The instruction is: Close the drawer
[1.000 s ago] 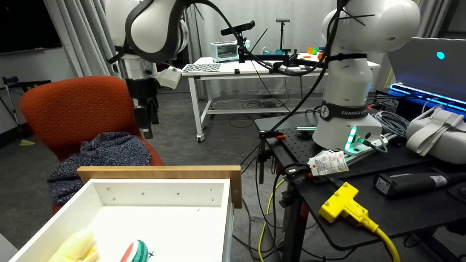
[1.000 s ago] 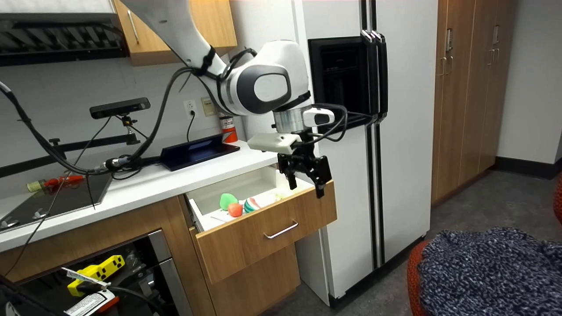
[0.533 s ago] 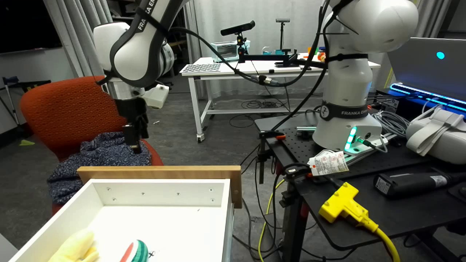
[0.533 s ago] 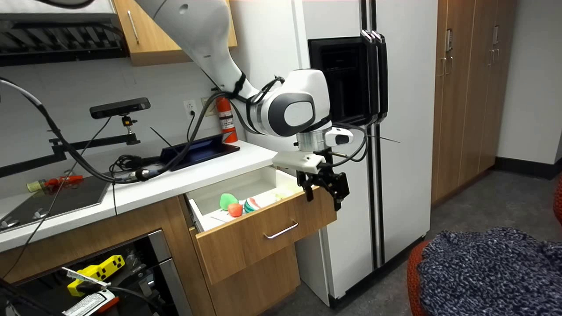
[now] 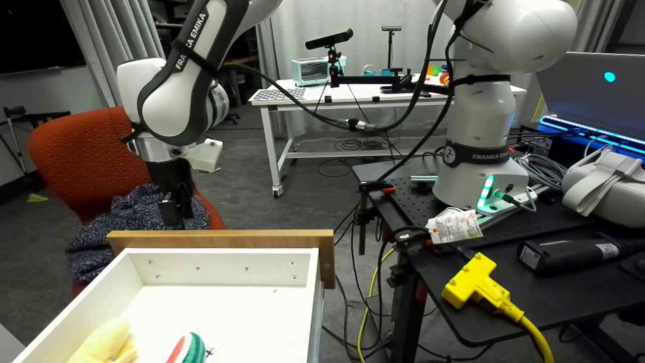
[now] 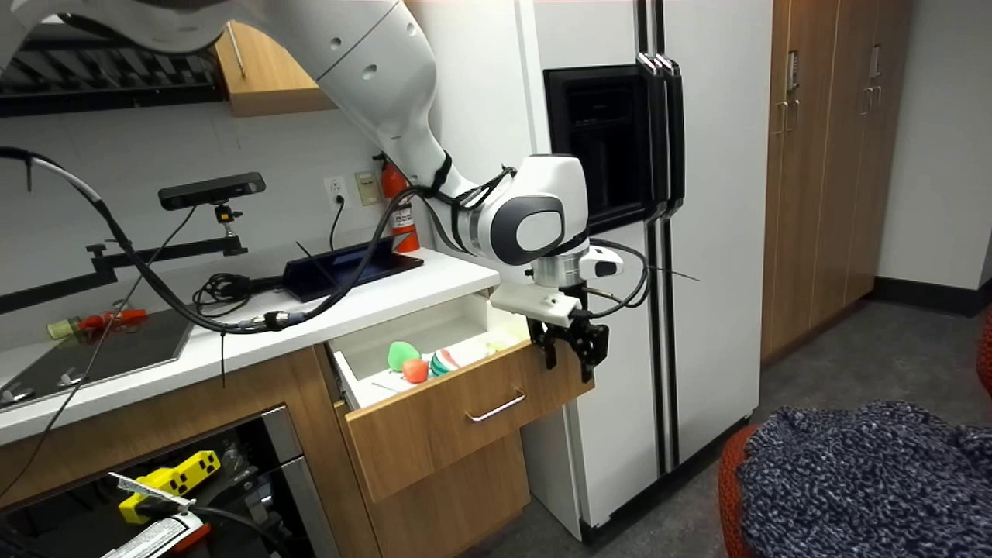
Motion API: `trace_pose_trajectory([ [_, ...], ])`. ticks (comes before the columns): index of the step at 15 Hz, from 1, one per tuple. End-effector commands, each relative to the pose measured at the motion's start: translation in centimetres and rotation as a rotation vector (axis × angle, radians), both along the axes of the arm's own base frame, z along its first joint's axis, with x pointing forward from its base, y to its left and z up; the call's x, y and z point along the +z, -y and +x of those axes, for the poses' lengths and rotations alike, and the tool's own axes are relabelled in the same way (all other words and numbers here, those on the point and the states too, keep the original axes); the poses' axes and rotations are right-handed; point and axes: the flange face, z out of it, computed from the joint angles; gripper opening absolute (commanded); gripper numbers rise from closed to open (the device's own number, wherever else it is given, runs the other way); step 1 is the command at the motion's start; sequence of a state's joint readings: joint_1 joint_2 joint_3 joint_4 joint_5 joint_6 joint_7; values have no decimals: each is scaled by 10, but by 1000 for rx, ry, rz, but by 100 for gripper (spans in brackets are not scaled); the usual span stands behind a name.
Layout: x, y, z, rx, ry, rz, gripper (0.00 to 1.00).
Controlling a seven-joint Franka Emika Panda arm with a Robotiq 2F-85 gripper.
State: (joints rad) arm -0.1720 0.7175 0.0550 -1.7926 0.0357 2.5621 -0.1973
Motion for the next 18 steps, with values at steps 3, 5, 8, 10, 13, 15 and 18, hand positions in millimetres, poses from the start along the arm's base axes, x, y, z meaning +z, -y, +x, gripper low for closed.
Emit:
trace_pose_trajectory([
  [3, 0, -18, 13, 39, 20, 144, 29],
  [5, 4, -25, 16, 53, 28, 188, 14],
  [8, 9, -38, 19, 72, 43, 263, 0],
  [10, 14, -48, 23, 94, 54, 305, 0],
  [13, 20, -68, 31, 134, 61, 375, 0],
  [15, 23, -84, 36, 164, 62, 421, 0],
  [18, 23, -105, 41, 211, 55, 481, 0],
])
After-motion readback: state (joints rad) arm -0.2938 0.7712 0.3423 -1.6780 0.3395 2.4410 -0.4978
